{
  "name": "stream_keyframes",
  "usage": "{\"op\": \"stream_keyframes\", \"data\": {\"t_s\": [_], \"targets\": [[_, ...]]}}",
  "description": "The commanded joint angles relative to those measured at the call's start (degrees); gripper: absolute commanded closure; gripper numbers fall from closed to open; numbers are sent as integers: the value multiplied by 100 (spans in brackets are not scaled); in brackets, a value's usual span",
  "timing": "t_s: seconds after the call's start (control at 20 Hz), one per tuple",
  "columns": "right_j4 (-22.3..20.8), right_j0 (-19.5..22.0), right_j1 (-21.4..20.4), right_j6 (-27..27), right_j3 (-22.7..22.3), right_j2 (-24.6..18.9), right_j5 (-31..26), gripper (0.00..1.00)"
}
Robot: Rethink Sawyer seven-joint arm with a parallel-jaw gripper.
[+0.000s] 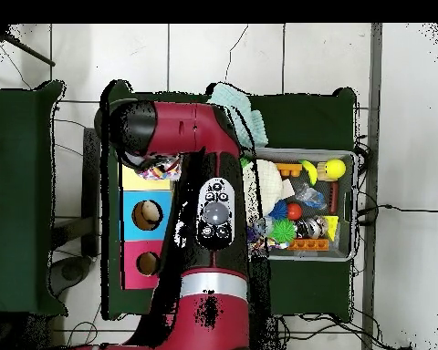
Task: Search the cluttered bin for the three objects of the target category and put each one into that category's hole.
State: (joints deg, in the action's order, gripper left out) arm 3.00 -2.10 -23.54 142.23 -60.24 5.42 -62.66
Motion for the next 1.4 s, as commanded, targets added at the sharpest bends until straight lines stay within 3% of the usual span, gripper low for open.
{"op": "stream_keyframes", "data": {"t_s": [0.05,0.25,0.9,1.4], "targets": [[-288,114,342,-11,-449,-287,648,100],[-322,8,441,169,-424,-227,845,100],[-348,79,502,19,-495,-219,1086,100],[-236,82,504,-12,-452,-333,857,100]]}}
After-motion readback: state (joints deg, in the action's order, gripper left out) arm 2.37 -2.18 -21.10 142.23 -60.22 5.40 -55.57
